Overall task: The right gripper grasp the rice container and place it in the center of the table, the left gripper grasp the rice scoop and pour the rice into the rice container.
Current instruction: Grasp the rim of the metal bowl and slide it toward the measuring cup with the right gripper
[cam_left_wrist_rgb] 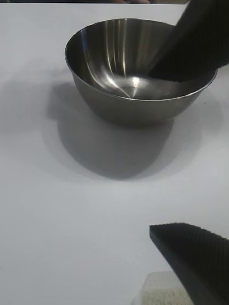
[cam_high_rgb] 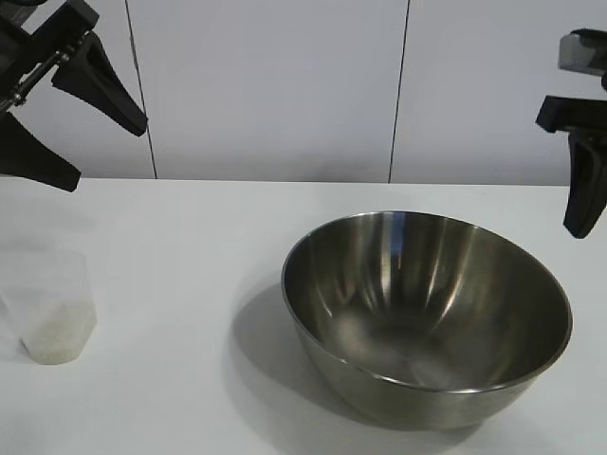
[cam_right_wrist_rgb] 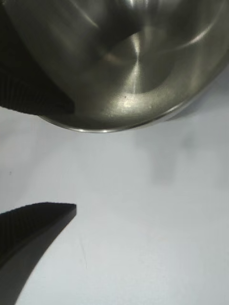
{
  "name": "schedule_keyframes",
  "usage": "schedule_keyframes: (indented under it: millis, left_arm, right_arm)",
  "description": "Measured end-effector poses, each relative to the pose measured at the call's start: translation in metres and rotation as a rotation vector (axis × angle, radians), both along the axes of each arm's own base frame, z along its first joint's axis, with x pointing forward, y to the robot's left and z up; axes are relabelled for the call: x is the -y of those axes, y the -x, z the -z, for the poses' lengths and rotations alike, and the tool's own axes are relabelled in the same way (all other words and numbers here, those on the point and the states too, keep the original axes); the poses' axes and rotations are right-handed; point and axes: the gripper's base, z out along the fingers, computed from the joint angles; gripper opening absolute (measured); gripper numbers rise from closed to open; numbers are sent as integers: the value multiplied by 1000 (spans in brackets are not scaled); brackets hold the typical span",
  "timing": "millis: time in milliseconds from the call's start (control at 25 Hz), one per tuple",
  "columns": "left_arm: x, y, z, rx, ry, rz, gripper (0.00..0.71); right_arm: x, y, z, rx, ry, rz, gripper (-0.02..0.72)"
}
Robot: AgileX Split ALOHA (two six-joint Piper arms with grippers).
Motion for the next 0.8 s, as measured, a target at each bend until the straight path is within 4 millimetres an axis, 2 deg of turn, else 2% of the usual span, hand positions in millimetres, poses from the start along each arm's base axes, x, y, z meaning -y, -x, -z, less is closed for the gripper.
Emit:
schedule_keyframes:
  millis: [400, 560, 640, 760, 800]
  left_arm:
    - [0, 0, 0, 0, 0, 0, 588]
    - [0, 0, 0, 0, 0, 0, 588]
    - [0, 0, 0, 0, 0, 1, 588]
    - [0, 0, 0, 0, 0, 1, 588]
    - [0, 0, 0, 0, 0, 1, 588]
  right_arm:
    - [-11, -26, 67, -69, -111, -40, 380]
    - [-18, -27, 82, -77, -189, -41, 370]
    - [-20, -28, 84, -72, -207, -50, 286]
    - [-20, -29, 85, -66, -208, -63, 94]
    - [-20, -28, 85, -68, -205, -81, 66]
